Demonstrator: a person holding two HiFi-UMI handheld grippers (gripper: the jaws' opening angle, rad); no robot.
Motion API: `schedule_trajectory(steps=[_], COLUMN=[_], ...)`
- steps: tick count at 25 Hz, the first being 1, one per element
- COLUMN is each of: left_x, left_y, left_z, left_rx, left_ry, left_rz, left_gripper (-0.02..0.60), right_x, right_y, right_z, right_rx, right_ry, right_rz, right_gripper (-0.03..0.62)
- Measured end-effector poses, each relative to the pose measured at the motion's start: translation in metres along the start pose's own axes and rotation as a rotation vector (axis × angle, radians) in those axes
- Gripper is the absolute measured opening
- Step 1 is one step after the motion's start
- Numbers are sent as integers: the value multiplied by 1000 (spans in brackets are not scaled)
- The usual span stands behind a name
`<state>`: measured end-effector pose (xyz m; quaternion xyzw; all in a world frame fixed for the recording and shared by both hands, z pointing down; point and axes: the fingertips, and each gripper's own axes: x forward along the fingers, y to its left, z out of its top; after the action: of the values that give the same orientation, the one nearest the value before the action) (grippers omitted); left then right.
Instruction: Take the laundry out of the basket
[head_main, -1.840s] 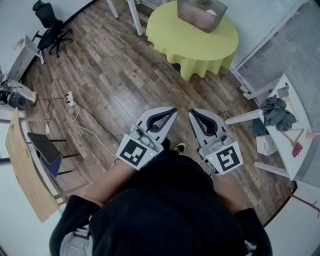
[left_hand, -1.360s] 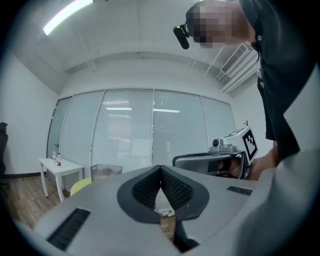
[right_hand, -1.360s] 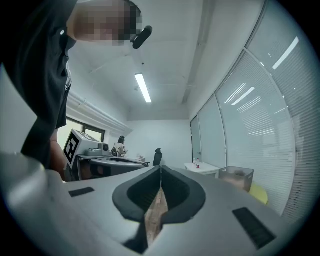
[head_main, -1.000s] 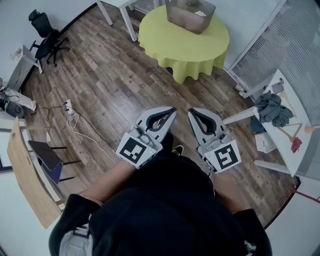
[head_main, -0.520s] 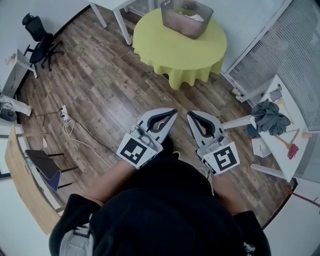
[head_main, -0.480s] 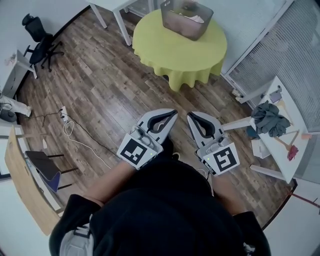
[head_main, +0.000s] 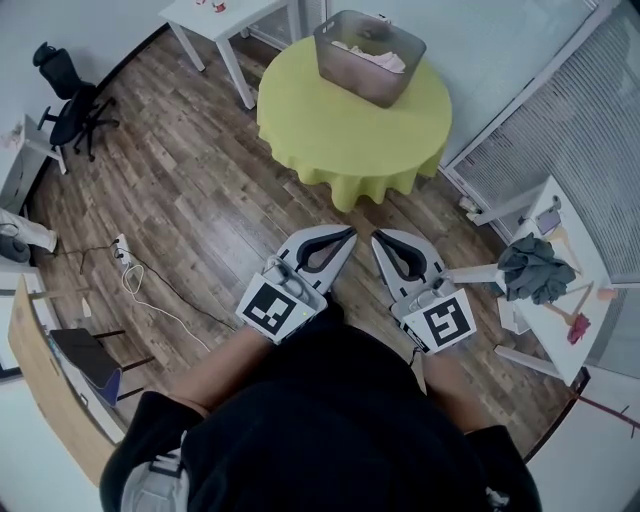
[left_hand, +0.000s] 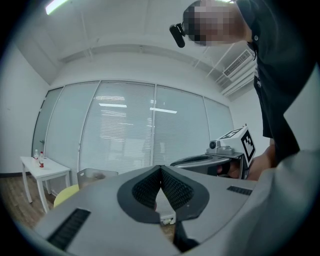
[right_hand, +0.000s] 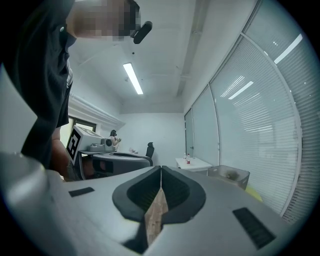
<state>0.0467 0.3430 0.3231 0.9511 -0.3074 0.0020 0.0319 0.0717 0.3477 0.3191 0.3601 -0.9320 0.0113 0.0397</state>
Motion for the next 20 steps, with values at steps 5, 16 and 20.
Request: schedule_trajectory(steps=[5,16,20], left_x=[18,37,44], left_y=[33,98,117], left_z=[4,6,7], left_rx=[0,-24,-25], left_ry=[-4,-11,-12], left_rz=[-8,-32,-30], left_gripper=[3,3,3], right_x=[29,90,104], right_y=[-23,-54,-68], right_z=[1,1,2], right_rx=[2,12,27], right_ry=[11,15,7], right_rz=[-4,-15,-26], right_gripper=[26,26,25])
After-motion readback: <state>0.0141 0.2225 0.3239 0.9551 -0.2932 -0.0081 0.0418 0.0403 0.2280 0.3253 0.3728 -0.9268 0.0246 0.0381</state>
